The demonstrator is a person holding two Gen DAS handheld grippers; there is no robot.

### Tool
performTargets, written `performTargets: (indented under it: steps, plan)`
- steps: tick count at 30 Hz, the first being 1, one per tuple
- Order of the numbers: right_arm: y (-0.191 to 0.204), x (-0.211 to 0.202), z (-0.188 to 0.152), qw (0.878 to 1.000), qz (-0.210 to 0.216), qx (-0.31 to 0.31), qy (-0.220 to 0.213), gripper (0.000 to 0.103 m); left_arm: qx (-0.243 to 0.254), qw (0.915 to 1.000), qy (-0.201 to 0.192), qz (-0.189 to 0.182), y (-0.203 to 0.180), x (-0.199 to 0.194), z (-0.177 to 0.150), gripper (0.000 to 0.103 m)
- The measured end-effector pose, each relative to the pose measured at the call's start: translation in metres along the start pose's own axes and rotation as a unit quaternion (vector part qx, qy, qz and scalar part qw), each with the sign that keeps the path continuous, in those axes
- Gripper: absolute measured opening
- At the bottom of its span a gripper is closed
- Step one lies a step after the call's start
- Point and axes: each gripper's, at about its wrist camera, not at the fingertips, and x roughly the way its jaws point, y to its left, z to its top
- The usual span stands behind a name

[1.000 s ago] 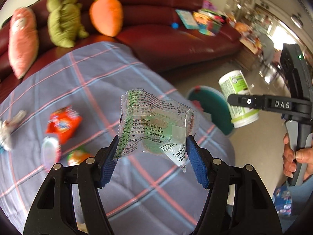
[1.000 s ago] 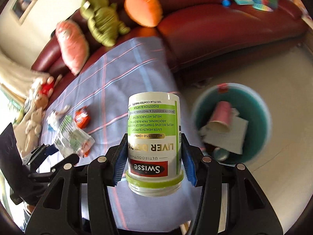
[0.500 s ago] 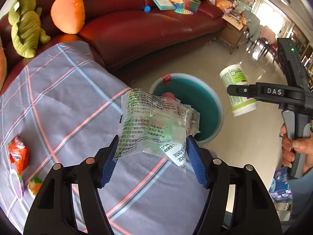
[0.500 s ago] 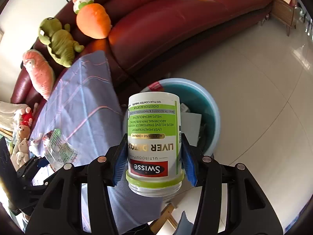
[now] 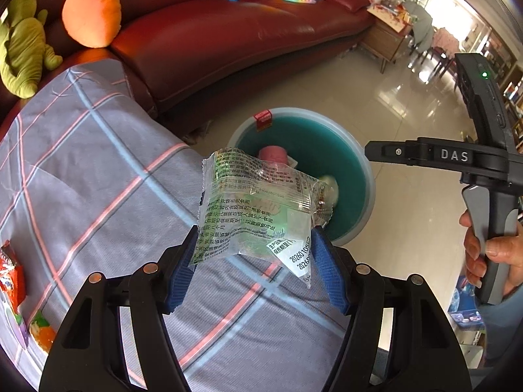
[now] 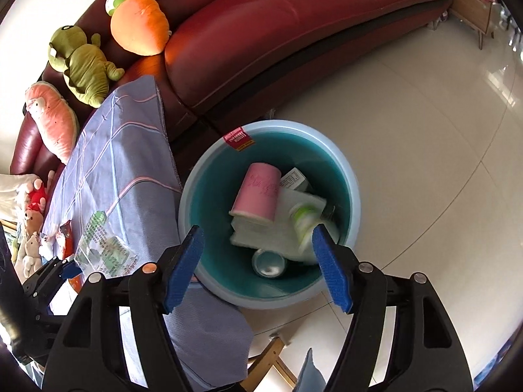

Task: Collect trash
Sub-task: 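Carry the bottle and plastic bag over the teal bin and release both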

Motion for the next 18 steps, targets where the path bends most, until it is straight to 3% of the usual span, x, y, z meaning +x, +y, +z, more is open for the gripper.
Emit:
performTargets:
  steps: [15, 18]
  plan:
    - [-0.021, -0.019, 0.001, 0.999, -0.031, 0.016, -0.009, 0.078, 0.030, 0.9992, 0.015, -0.022, -0.036, 0.032, 0.020, 0.069]
    - [-0.022, -0.021, 0.002, 0.999, -0.035, 0.018, -0.010, 0.078, 0.032, 0.9991, 0.018, -0.023, -0.040, 0.039, 0.025, 0.074]
